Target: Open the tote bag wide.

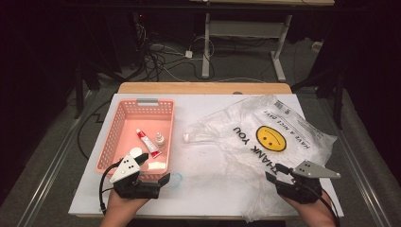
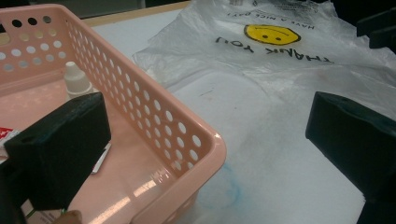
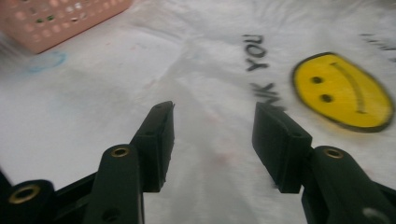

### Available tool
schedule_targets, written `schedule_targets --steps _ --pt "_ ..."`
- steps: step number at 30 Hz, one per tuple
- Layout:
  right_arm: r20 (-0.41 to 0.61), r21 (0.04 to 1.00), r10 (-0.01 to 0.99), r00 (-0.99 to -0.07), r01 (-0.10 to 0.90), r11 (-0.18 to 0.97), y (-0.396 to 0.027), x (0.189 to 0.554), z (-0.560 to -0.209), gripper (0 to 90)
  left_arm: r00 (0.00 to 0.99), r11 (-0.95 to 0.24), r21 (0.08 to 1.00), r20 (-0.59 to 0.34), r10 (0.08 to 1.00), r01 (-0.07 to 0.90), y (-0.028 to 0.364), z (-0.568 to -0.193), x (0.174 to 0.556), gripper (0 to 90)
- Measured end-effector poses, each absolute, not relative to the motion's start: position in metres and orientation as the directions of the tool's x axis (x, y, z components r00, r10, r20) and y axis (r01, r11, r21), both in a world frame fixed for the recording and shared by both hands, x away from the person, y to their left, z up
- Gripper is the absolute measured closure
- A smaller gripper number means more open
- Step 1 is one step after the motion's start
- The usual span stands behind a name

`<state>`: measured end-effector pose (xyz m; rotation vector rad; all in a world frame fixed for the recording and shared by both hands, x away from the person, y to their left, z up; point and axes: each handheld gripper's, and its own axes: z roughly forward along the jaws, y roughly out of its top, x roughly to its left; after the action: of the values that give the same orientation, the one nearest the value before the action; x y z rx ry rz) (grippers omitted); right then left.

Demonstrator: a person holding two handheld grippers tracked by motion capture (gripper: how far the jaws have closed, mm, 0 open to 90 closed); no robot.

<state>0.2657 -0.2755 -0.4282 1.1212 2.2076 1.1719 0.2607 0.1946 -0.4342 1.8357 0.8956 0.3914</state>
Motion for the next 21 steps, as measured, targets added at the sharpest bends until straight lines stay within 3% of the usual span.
schedule_targets --steps 10,15,17,18,21 --pt "0.027 0.765 0.765 -0.644 0.506 0.399 -0.246 0.277 -0.45 50.6 0.677 -0.233 0.885 -0.117 0.727 0.404 0.192 -0.436 0.261 0.0" --pt "-0.038 0.722 0.774 -0.633 0.517 0.459 -0.241 0.284 -0.455 64.3 0.675 -0.231 0.885 -0.118 0.728 0.404 0.193 -0.436 0.261 0.0" --pt "-0.049 0.703 0.773 -0.632 0.528 0.477 -0.24 0.287 -0.46 75.6 0.675 -0.232 0.885 -0.116 0.728 0.403 0.194 -0.436 0.26 0.0" --pt "-0.057 0.686 0.778 -0.625 0.542 0.485 -0.239 0.288 -0.463 88.1 0.675 -0.231 0.886 -0.117 0.729 0.403 0.194 -0.436 0.26 0.0" --pt "-0.063 0.696 0.776 -0.628 0.53 0.485 -0.237 0.287 -0.461 90.0 0.673 -0.227 0.888 -0.117 0.73 0.401 0.195 -0.435 0.26 0.0"
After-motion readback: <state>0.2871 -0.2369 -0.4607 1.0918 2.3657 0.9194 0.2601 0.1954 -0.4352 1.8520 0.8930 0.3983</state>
